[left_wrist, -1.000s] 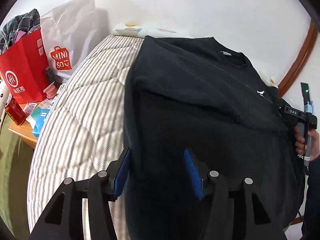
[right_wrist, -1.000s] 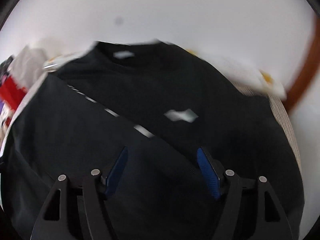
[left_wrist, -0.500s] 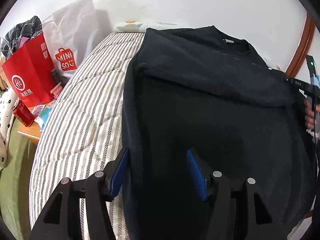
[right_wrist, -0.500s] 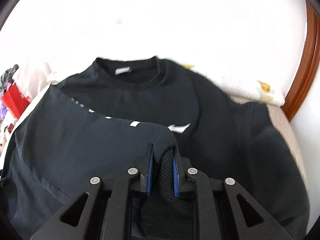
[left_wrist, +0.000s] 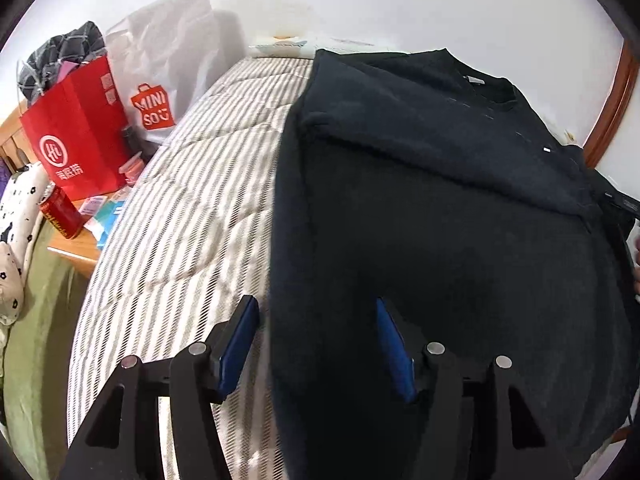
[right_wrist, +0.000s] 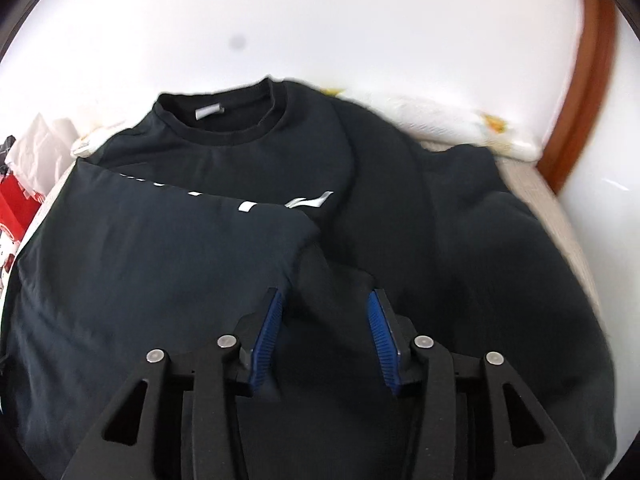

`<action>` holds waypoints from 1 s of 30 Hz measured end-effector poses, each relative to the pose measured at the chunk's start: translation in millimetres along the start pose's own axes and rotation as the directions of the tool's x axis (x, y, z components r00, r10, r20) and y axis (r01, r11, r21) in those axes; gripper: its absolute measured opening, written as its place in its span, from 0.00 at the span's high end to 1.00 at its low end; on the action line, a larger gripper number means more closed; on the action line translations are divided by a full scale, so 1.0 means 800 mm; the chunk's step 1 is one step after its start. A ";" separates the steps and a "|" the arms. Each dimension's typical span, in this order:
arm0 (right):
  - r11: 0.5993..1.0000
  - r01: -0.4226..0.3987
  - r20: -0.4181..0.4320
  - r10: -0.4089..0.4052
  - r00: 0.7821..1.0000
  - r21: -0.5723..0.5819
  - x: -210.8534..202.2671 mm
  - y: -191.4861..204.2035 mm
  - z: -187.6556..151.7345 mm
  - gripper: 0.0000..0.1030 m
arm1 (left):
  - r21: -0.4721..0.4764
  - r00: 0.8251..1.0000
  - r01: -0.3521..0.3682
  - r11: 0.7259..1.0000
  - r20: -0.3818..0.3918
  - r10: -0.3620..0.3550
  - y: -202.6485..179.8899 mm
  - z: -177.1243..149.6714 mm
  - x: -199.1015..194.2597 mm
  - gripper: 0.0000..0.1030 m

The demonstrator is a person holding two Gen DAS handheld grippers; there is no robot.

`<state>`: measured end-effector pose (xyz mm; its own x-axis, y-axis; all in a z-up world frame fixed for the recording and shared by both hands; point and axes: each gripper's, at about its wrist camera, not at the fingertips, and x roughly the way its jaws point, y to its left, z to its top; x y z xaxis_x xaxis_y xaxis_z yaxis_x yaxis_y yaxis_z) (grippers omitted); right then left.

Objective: Fold small clothes

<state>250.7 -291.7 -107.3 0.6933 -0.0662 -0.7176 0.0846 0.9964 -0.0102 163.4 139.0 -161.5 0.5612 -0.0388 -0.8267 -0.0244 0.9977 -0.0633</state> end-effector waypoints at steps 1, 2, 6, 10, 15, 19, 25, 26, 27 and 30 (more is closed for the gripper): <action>1.000 0.019 0.023 -0.020 1.000 0.011 -0.015 -0.011 -0.009 0.44 | 0.000 1.000 -0.002 1.000 0.001 0.002 0.001 -0.003 -0.002 0.44; 0.999 0.036 0.038 -0.037 0.999 0.024 -0.026 -0.023 -0.013 0.38 | -0.001 1.000 0.001 1.000 0.002 -0.001 0.002 -0.005 -0.004 0.44; 0.984 0.160 0.032 -0.163 0.986 0.082 -0.065 -0.090 -0.058 0.35 | -0.007 0.999 0.037 0.999 0.003 -0.037 0.004 -0.012 -0.012 0.44; 0.957 0.255 -0.021 -0.255 0.967 0.138 -0.085 -0.156 -0.105 0.32 | -0.019 0.998 0.065 0.998 0.008 -0.065 0.000 -0.012 -0.020 0.44; 0.915 0.356 -0.120 -0.338 0.933 0.189 -0.087 -0.226 -0.158 0.32 | -0.032 0.997 0.076 0.997 -0.006 -0.077 -0.016 -0.003 -0.023 0.44; 0.907 0.357 -0.154 -0.329 0.932 0.222 -0.084 -0.252 -0.180 0.32 | -0.043 0.996 0.084 0.996 -0.006 -0.085 -0.028 0.002 -0.024 0.42; 0.913 0.313 -0.120 -0.291 0.949 0.261 -0.082 -0.261 -0.184 0.37 | -0.052 0.997 0.073 0.996 -0.012 -0.074 -0.031 0.001 -0.023 0.42; 0.915 0.299 -0.112 -0.278 0.954 0.271 -0.081 -0.263 -0.185 0.54 | -0.054 0.997 0.074 0.996 -0.015 -0.075 -0.030 0.002 -0.023 0.42; 0.917 0.291 -0.106 -0.272 0.956 0.273 -0.080 -0.264 -0.183 0.64 | -0.055 0.997 0.074 0.996 -0.018 -0.075 -0.029 0.002 -0.022 0.42; 0.908 0.334 -0.107 -0.316 0.943 0.254 -0.079 -0.260 -0.176 0.90 | -0.050 0.998 0.059 0.997 -0.027 -0.060 -0.026 0.005 -0.020 0.42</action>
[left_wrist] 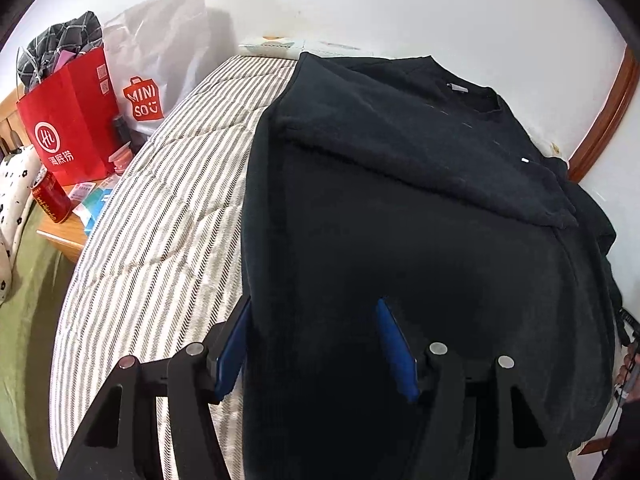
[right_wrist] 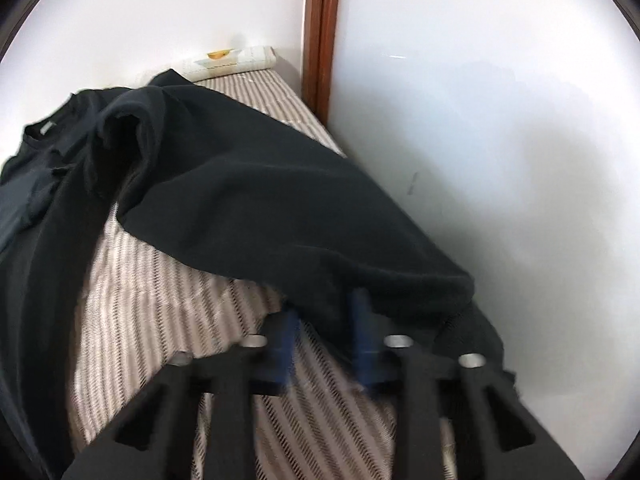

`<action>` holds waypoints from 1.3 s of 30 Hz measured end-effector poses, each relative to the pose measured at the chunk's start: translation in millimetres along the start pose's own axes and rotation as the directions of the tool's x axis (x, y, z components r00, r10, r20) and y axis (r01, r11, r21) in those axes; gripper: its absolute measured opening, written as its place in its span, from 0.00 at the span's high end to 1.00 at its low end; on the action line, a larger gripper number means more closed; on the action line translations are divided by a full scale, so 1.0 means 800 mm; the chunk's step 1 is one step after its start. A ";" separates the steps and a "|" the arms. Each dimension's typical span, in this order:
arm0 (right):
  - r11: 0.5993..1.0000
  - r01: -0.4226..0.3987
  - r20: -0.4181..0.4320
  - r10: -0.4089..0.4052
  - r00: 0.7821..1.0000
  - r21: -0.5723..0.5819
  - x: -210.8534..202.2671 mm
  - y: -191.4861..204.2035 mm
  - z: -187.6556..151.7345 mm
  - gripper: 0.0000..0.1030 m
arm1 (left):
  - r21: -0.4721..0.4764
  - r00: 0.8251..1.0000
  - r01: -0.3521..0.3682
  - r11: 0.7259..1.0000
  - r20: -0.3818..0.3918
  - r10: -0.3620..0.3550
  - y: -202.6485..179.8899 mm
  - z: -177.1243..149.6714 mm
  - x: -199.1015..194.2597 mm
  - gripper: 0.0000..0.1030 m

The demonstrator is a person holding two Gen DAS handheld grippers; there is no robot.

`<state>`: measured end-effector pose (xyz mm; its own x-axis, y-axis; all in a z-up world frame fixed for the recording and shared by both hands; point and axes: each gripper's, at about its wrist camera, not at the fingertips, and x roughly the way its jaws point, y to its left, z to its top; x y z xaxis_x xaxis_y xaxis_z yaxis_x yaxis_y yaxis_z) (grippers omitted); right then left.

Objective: Fold small clothes

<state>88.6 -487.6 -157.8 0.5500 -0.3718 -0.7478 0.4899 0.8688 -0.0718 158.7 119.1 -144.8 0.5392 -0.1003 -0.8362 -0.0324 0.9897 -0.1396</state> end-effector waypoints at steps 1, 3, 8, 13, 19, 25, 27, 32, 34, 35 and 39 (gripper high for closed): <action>1.000 0.014 0.015 -0.014 1.000 0.004 -0.003 0.003 0.005 0.91 | 0.007 1.000 -0.012 1.000 -0.003 0.012 0.002 0.002 0.001 0.42; 0.999 0.034 0.065 -0.034 0.997 0.004 -0.019 0.015 0.022 0.92 | 0.017 1.000 -0.024 1.000 0.000 0.024 0.004 0.003 0.001 0.42; 0.998 -0.069 0.207 0.069 0.976 -0.007 -0.079 0.060 0.076 0.92 | 0.041 0.999 -0.047 0.998 0.006 0.047 0.014 0.005 0.005 0.42; 0.971 -0.219 0.308 0.238 0.921 -0.093 -0.138 0.148 0.128 0.92 | 0.021 0.999 0.030 0.999 0.016 -0.030 0.020 0.014 0.004 0.42; 0.912 -0.358 0.310 0.405 0.860 -0.199 -0.181 0.263 0.147 0.92 | 0.010 0.998 0.045 0.999 0.053 -0.046 0.023 0.033 0.000 0.34; 0.841 -0.423 0.258 0.515 0.817 -0.338 -0.190 0.377 0.139 0.92 | -0.007 0.996 0.075 0.997 0.050 -0.075 0.031 0.040 0.005 0.34; 0.817 -0.441 0.211 0.537 0.817 -0.372 -0.179 0.407 0.128 0.92 | -0.006 0.996 0.082 0.997 0.049 -0.081 0.032 0.040 0.006 0.34; 0.806 -0.384 0.118 0.480 0.869 -0.449 -0.128 0.456 0.094 0.90 | 0.007 0.996 0.079 0.997 0.035 -0.079 0.030 0.040 0.011 0.34; 0.801 -0.404 0.044 0.469 0.882 -0.441 -0.104 0.459 0.090 0.80 | 0.007 0.997 0.078 0.997 0.026 -0.078 0.029 0.040 0.012 0.34; 0.798 -0.428 0.006 0.475 0.880 -0.424 -0.096 0.455 0.089 0.64 | 0.009 0.997 0.079 0.997 0.024 -0.079 0.029 0.040 0.012 0.34; 0.782 -0.495 -0.016 0.530 0.848 -0.379 -0.099 0.421 0.084 0.29 | 0.030 0.997 0.080 0.996 0.020 -0.081 0.017 0.044 0.014 0.34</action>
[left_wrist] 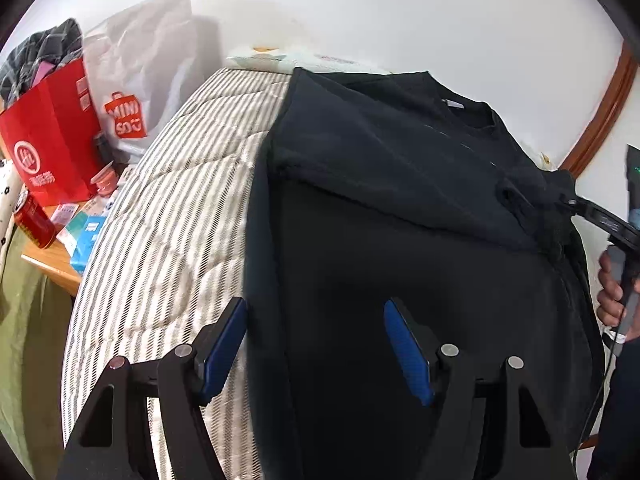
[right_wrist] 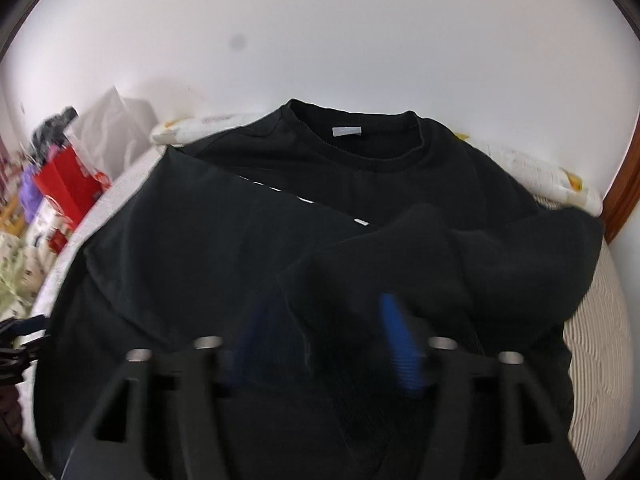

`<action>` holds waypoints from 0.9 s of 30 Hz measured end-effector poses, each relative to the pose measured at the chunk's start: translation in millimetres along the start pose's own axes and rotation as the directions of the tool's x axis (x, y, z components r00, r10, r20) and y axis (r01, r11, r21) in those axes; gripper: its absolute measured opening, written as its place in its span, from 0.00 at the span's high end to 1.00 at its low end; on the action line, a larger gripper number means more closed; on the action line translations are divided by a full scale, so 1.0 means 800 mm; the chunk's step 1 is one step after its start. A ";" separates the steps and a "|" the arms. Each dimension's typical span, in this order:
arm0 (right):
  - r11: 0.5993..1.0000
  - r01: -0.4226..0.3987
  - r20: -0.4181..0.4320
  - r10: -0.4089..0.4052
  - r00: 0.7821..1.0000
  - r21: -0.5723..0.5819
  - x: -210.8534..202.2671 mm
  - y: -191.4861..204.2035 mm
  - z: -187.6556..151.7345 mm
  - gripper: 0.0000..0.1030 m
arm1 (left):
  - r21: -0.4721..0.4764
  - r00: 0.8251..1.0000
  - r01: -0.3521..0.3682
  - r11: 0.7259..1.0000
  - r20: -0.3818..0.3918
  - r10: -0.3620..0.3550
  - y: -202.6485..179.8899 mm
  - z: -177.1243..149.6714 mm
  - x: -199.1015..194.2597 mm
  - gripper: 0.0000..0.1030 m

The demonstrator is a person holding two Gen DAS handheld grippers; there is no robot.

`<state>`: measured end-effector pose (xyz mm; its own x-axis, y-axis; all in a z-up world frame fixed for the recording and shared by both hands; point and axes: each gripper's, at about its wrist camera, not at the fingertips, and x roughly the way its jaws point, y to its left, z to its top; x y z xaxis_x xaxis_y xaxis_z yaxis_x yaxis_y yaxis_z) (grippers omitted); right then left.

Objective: Fold small clothes

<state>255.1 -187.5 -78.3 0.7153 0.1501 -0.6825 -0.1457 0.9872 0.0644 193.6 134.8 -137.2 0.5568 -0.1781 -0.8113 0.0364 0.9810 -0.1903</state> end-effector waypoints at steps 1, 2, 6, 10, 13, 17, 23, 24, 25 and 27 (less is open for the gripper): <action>1.000 0.005 0.024 -0.005 1.000 -0.004 -0.012 -0.005 -0.003 0.27 | 0.012 1.000 0.004 1.000 0.001 -0.004 -0.008 0.002 0.000 0.34; 1.000 0.010 0.047 -0.010 0.999 -0.005 -0.026 -0.012 -0.008 0.26 | 0.022 1.000 0.007 1.000 0.003 -0.007 -0.013 0.004 -0.001 0.34; 0.999 0.030 0.074 -0.033 0.997 0.044 -0.063 -0.053 -0.031 0.25 | 0.079 1.000 0.017 0.997 0.016 -0.019 -0.046 0.015 -0.005 0.34; 0.995 0.049 0.045 -0.053 0.998 0.084 -0.062 -0.082 -0.054 0.26 | 0.116 0.999 0.027 0.993 0.027 -0.031 -0.079 0.028 -0.004 0.34; 0.988 0.002 0.020 -0.005 1.000 0.153 -0.041 -0.100 -0.057 0.36 | 0.118 0.999 0.034 0.992 0.030 -0.038 -0.091 0.034 -0.003 0.34; 0.987 -0.019 -0.019 0.023 1.000 0.162 -0.003 -0.100 -0.047 0.59 | 0.127 0.999 0.023 0.992 0.028 -0.027 -0.092 0.029 -0.008 0.34; 0.996 -0.019 0.031 0.016 0.999 0.084 -0.018 -0.063 -0.031 0.95 | 0.128 0.999 -0.027 0.991 0.029 0.024 -0.061 0.020 -0.014 0.34; 0.997 -0.035 0.052 0.031 0.998 0.071 -0.025 -0.051 -0.025 0.95 | 0.126 0.999 -0.033 0.991 0.030 0.029 -0.055 0.020 -0.013 0.34; 0.996 -0.056 0.064 0.052 0.997 0.065 -0.028 -0.038 -0.017 0.95 | 0.121 0.999 -0.036 0.992 0.030 0.033 -0.048 0.019 -0.012 0.34; 0.993 -0.113 0.073 0.110 0.991 0.043 -0.026 -0.009 -0.001 0.95 | 0.095 0.999 -0.034 0.995 0.022 0.032 -0.035 0.020 -0.009 0.34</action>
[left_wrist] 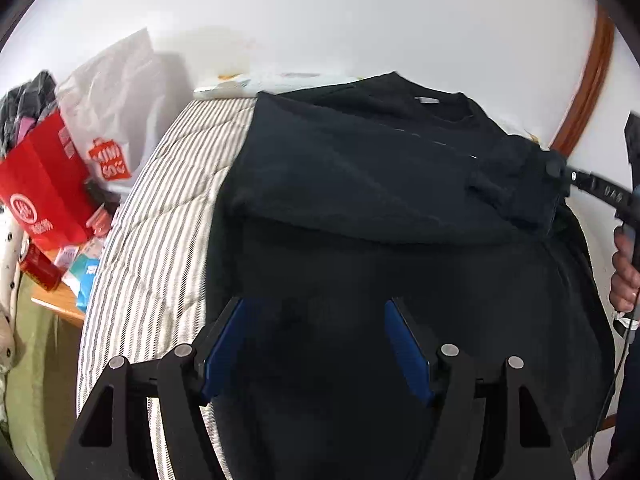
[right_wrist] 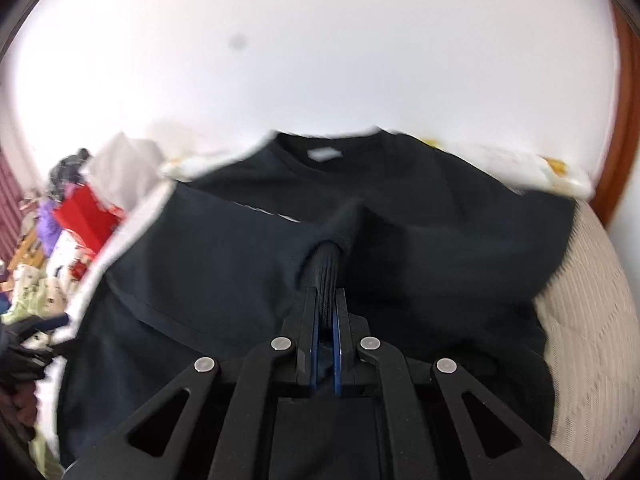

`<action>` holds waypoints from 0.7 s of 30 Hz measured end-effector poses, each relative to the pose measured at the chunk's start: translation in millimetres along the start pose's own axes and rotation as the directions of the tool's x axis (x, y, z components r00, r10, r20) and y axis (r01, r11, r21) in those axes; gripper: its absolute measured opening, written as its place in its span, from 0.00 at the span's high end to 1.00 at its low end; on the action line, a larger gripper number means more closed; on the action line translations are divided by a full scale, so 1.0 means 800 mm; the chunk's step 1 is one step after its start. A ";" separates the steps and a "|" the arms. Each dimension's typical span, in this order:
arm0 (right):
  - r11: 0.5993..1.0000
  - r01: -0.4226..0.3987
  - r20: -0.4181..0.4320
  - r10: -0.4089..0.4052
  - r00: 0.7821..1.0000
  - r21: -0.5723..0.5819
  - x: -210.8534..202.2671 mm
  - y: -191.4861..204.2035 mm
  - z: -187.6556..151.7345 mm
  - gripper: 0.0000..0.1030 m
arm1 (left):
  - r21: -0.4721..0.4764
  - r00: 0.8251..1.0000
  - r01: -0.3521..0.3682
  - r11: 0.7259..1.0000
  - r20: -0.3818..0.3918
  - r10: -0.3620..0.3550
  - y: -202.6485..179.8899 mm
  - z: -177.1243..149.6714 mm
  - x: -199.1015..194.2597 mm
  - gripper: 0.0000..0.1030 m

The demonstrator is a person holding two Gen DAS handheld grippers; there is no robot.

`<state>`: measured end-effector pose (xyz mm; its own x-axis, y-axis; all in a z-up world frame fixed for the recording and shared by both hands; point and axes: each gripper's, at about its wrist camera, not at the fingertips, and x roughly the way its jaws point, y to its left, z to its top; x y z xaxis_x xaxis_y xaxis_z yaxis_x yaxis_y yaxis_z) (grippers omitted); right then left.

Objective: Fold small clothes
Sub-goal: 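Release the sleeve with the right gripper and smooth it flat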

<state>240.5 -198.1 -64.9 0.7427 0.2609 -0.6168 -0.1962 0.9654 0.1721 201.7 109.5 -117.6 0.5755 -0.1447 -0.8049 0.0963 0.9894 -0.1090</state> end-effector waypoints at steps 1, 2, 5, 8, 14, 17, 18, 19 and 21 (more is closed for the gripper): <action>1.000 -0.021 0.002 0.021 1.000 -0.018 0.007 0.018 0.008 0.95 | -0.023 1.000 0.007 1.000 -0.006 -0.007 0.008 0.000 0.002 0.34; 0.999 -0.030 0.006 0.030 1.000 -0.041 0.015 0.039 0.016 0.95 | -0.034 1.000 0.011 0.999 -0.008 -0.012 0.013 0.001 0.003 0.34; 0.994 -0.078 0.013 0.079 0.997 -0.082 0.041 0.089 0.034 0.95 | -0.055 1.000 0.015 0.998 -0.001 -0.015 0.026 0.002 0.001 0.34; 0.988 -0.121 0.000 0.121 0.993 -0.100 0.074 0.130 0.050 0.94 | -0.056 1.000 0.012 0.998 0.014 -0.011 0.032 0.007 -0.003 0.34; 0.986 -0.150 -0.010 0.150 0.989 -0.069 0.091 0.135 0.063 0.66 | -0.047 0.999 0.021 0.999 0.029 -0.020 0.028 0.024 0.000 0.34; 0.987 -0.151 0.041 0.154 0.987 -0.051 0.067 0.105 0.060 0.62 | -0.036 0.999 0.035 0.999 0.034 -0.034 0.016 0.032 0.005 0.34; 0.990 -0.130 0.036 0.132 0.991 -0.044 0.061 0.095 0.060 0.62 | -0.034 0.999 0.041 0.999 0.034 -0.039 0.011 0.037 0.008 0.34; 0.994 -0.101 0.028 0.102 0.994 -0.041 0.056 0.082 0.058 0.62 | -0.032 0.998 0.046 0.998 0.034 -0.045 0.006 0.040 0.010 0.34; 0.998 -0.040 0.018 0.041 0.999 -0.043 0.043 0.058 0.049 0.62 | -0.029 0.997 0.063 0.998 0.038 -0.062 -0.006 0.049 0.014 0.34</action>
<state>281.9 -144.4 -48.0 0.7455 0.2998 -0.5953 -0.2530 0.9536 0.1635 239.8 102.7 -103.0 0.5987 -0.2060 -0.7740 0.1088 0.9783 -0.1763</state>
